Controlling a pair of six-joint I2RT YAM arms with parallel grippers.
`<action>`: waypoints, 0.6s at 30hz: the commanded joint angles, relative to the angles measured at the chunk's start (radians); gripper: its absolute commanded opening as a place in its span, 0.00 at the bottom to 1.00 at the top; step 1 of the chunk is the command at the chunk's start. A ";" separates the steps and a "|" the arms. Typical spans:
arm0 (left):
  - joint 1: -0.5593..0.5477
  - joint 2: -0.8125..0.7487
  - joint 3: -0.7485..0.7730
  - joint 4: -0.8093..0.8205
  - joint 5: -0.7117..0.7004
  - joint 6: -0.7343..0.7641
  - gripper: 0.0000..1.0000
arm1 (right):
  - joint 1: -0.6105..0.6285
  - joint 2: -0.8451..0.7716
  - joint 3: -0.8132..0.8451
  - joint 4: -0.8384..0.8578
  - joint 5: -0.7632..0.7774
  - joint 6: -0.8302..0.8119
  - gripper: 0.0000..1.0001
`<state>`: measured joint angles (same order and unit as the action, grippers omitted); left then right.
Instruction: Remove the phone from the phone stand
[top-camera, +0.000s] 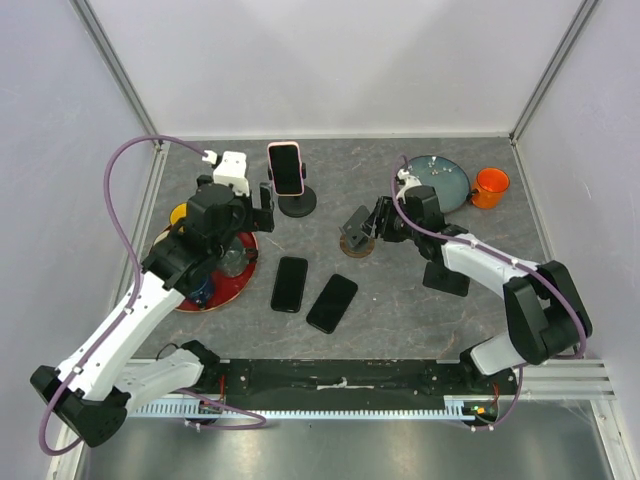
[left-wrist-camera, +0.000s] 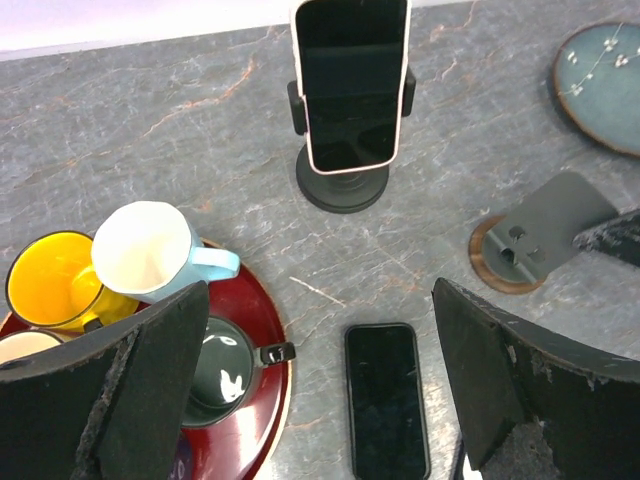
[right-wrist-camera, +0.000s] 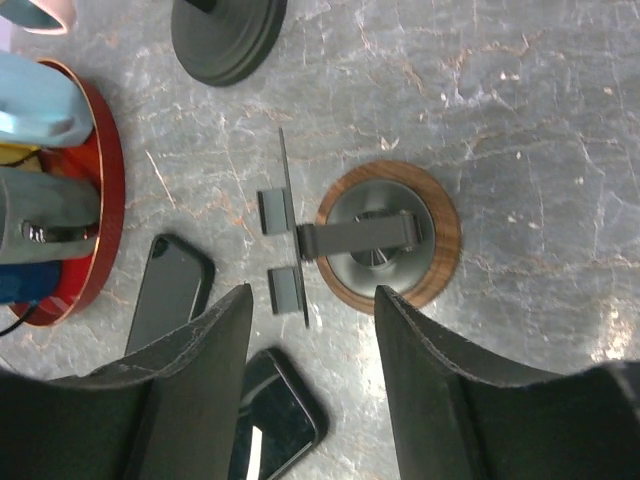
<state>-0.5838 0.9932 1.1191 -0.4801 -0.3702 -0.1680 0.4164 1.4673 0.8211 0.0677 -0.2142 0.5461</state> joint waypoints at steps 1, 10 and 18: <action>0.006 -0.030 -0.048 0.057 -0.033 0.073 1.00 | -0.005 0.051 0.070 0.104 -0.034 0.029 0.55; 0.022 -0.048 -0.091 0.060 -0.015 0.085 1.00 | -0.048 0.099 0.130 0.126 -0.045 0.038 0.10; 0.053 -0.054 -0.102 0.072 0.013 0.078 1.00 | -0.065 0.198 0.262 0.175 -0.060 0.063 0.00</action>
<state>-0.5442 0.9558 1.0271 -0.4564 -0.3695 -0.1246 0.3634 1.6211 0.9806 0.1375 -0.2581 0.5861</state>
